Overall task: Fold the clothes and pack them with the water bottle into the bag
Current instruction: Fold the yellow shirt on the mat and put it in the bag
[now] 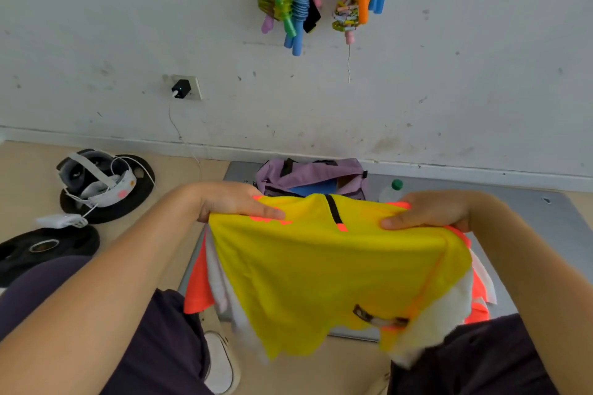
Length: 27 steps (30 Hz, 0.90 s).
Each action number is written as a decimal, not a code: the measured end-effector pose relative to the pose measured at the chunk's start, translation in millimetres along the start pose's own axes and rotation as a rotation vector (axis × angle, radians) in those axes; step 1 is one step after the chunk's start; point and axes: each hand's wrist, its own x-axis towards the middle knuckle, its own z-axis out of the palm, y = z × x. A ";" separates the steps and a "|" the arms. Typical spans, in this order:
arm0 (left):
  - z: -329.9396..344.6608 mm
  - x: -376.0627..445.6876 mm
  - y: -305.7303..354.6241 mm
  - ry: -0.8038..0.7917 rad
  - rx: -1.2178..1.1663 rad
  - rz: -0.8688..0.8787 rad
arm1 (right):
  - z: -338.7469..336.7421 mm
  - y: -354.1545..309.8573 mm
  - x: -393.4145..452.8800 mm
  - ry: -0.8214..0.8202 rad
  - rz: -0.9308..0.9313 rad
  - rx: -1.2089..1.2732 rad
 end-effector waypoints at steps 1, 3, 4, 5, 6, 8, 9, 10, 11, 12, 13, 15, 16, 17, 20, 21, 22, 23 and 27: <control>-6.2 3.0 0.8 0.025 0.009 -0.018 | -4.0 -1.1 3.5 0.011 0.003 0.010; -13.5 21.8 -8.5 0.115 0.066 -0.073 | -7.8 2.2 22.2 0.077 0.047 -0.036; -13.0 38.7 -19.9 0.180 0.106 -0.105 | -6.5 7.2 37.7 0.121 0.088 -0.099; -8.2 59.1 -35.1 0.240 0.138 -0.135 | -3.1 15.2 57.5 0.154 0.134 -0.175; 1.0 82.2 -55.2 0.272 0.160 -0.163 | 1.9 27.0 81.1 0.171 0.179 -0.248; 29.7 126.2 -100.8 0.258 0.195 -0.224 | 17.6 56.9 129.6 0.175 0.267 -0.353; 45.2 145.5 -122.3 0.238 0.212 -0.261 | 27.2 73.2 152.0 0.168 0.296 -0.376; 58.5 162.3 -141.6 0.225 0.228 -0.297 | 36.0 88.4 171.6 0.157 0.315 -0.378; 68.5 177.4 -158.6 0.223 0.239 -0.321 | 43.3 103.0 189.0 0.150 0.331 -0.366; 74.3 190.9 -172.3 0.232 0.243 -0.336 | 49.0 116.1 204.1 0.153 0.341 -0.356; 76.2 203.2 -182.7 0.246 0.250 -0.347 | 52.6 126.9 217.5 0.159 0.345 -0.356; 71.5 225.4 -197.3 0.265 0.301 -0.366 | 52.8 142.4 241.4 0.165 0.332 -0.370; 67.2 235.4 -201.7 0.280 0.337 -0.368 | 49.3 147.4 252.6 0.183 0.316 -0.377; 61.5 244.2 -204.2 0.312 0.372 -0.359 | 44.5 151.1 262.9 0.226 0.298 -0.379; 40.0 267.8 -203.1 0.597 0.390 -0.274 | 28.1 152.3 287.1 0.542 0.265 -0.361; 33.8 274.4 -202.9 0.713 0.394 -0.220 | 25.2 151.7 293.2 0.683 0.250 -0.390; 29.3 279.0 -203.2 0.797 0.409 -0.188 | 25.0 151.0 297.6 0.812 0.230 -0.420; 27.7 282.1 -205.3 0.860 0.410 -0.162 | 27.4 150.4 301.1 0.928 0.201 -0.433; 52.0 284.8 -231.5 0.958 0.230 -0.240 | 55.7 163.8 310.9 1.068 0.179 -0.299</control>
